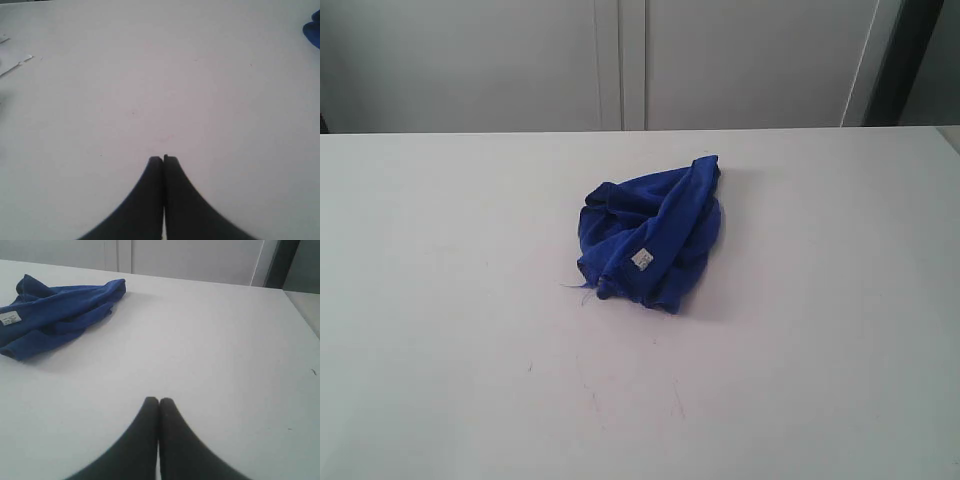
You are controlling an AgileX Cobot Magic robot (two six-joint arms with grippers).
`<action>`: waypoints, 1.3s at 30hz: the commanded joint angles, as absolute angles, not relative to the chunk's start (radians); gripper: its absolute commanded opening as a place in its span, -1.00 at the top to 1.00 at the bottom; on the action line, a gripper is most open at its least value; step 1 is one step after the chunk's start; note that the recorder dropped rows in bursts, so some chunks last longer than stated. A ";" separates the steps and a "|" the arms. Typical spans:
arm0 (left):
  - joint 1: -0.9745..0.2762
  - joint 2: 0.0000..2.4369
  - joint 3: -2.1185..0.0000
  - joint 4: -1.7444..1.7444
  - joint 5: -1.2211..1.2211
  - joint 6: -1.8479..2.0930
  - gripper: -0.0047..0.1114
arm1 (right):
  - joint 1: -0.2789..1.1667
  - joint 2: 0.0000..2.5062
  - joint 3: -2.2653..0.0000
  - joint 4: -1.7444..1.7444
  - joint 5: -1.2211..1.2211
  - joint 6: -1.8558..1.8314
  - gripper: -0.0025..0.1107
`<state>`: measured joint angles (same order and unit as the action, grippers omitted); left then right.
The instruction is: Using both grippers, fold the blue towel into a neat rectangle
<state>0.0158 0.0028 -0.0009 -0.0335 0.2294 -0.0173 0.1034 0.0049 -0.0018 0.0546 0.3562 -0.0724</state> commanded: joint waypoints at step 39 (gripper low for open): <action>0.021 0.000 0.000 -0.043 0.232 -0.026 0.92 | 0.108 0.000 0.000 0.052 -0.108 -0.074 0.96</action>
<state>0.0158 0.0028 -0.0009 -0.0335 0.2294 -0.0173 0.1034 0.0049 -0.0018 0.0546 -0.0884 -0.0724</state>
